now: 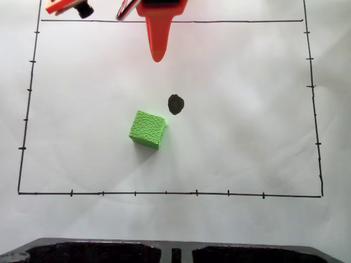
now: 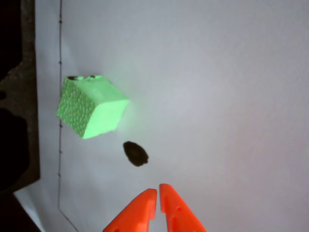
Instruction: Grasp the colored block, Place it on the black dot, and then return the arm to the default position.
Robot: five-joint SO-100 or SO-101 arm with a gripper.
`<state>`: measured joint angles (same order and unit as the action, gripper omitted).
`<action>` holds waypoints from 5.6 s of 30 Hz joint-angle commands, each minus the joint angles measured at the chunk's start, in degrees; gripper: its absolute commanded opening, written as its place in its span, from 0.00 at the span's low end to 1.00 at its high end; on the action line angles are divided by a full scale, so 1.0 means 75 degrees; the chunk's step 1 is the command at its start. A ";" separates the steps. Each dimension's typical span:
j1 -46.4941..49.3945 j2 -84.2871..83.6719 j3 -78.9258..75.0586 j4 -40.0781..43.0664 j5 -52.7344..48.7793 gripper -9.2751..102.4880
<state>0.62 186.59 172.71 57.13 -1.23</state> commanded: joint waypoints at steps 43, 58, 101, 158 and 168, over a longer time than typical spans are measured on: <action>0.0398 -0.7113 -0.4980 -0.0867 0.3504 0.08; 0.0352 -0.9902 -0.7395 -0.0105 0.4336 0.18; 0.0012 -1.3242 -0.8473 -0.0785 0.3762 0.32; -0.1066 -1.2316 -0.7629 0.0387 0.2273 0.22; -0.0914 -1.2551 -0.7594 0.0375 0.1957 0.26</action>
<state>-6.50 91.76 115.75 59.77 14.24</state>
